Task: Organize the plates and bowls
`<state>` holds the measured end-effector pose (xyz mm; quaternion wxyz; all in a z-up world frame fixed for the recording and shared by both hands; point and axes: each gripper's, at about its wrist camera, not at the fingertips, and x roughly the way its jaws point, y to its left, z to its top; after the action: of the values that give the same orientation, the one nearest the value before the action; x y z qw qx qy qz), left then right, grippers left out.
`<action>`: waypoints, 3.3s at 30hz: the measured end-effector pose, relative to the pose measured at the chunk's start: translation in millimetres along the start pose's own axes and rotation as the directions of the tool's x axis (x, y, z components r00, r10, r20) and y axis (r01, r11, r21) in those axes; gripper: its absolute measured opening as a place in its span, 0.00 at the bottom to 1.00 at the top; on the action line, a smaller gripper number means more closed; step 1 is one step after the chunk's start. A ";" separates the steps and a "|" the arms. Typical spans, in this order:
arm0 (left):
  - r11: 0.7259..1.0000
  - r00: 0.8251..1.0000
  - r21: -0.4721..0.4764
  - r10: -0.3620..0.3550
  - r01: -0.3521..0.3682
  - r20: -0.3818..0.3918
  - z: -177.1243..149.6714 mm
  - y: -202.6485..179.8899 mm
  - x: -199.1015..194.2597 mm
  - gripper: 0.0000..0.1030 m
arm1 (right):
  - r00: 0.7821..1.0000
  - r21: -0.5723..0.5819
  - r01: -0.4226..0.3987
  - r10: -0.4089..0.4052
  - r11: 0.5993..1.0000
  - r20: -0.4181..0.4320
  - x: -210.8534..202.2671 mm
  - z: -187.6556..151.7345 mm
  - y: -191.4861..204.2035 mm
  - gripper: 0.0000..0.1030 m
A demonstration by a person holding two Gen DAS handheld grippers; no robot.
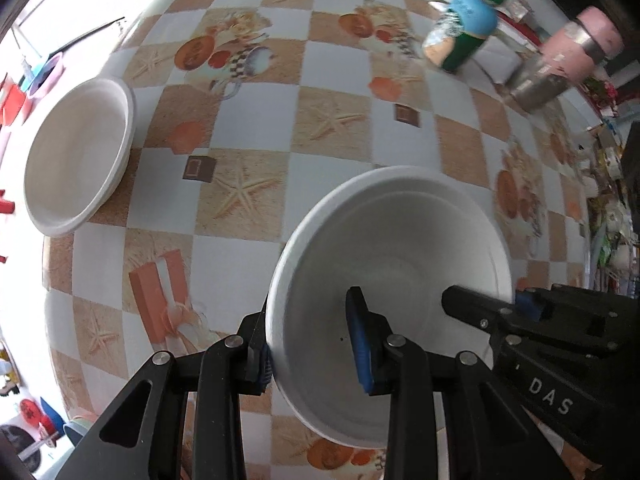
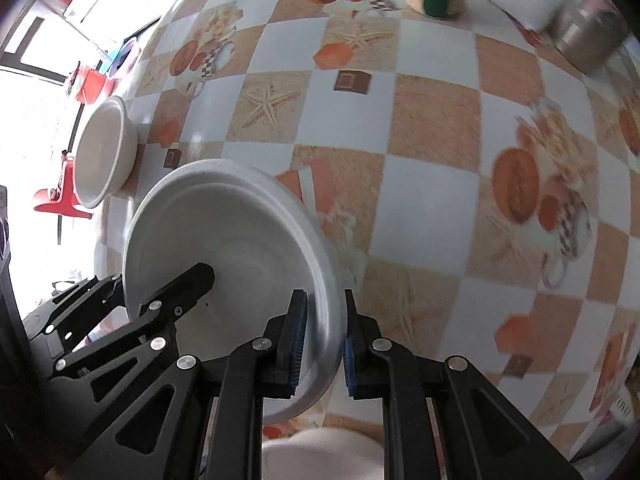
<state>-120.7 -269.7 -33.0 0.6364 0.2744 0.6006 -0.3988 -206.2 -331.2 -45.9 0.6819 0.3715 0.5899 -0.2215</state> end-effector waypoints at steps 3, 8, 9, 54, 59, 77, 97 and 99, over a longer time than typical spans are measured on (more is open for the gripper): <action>0.999 1.000 0.042 -0.016 0.015 0.008 -11.2 -14.7 -9.8 0.34 | 1.000 0.031 -0.007 0.006 0.999 0.012 -16.0 -19.7 -15.6 0.17; 0.991 0.999 0.126 -0.041 0.041 -0.001 -27.7 -41.4 -18.3 0.34 | 0.999 0.073 0.019 -0.022 0.997 0.044 -41.3 -59.1 -43.6 0.17; 0.989 0.999 0.143 -0.041 0.042 -0.003 -34.7 -43.0 -23.2 0.34 | 0.999 0.084 0.021 -0.024 0.996 0.045 -44.4 -66.5 -43.7 0.17; 0.968 0.992 0.242 -0.038 0.065 -0.117 -114.5 -23.7 -43.4 0.77 | 0.993 0.286 0.093 -0.111 0.954 0.047 -48.9 -147.7 -56.9 0.79; 0.975 0.997 0.212 -0.051 0.061 -0.052 -98.1 -16.8 -65.2 0.77 | 0.994 0.265 0.060 -0.082 0.962 0.075 -56.5 -128.7 -44.2 0.79; 0.991 0.961 -0.114 0.093 -0.065 0.259 28.6 143.8 -130.5 0.78 | 0.986 0.101 -0.079 0.063 0.992 0.154 -65.4 -16.1 64.9 0.79; 0.937 0.954 -0.243 0.282 -0.251 0.105 88.3 245.7 -37.1 0.78 | 0.997 0.032 -0.032 0.029 0.999 0.073 39.0 100.7 166.9 0.79; 0.936 0.956 -0.249 0.278 -0.248 0.096 91.8 249.3 -30.7 0.78 | 0.998 0.033 -0.021 0.019 0.999 0.061 48.7 105.3 170.1 0.79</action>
<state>139.3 -207.8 -23.4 0.7496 0.2489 0.5585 -0.2534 -2.9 -299.0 -48.4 0.6954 0.3820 0.5613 -0.2355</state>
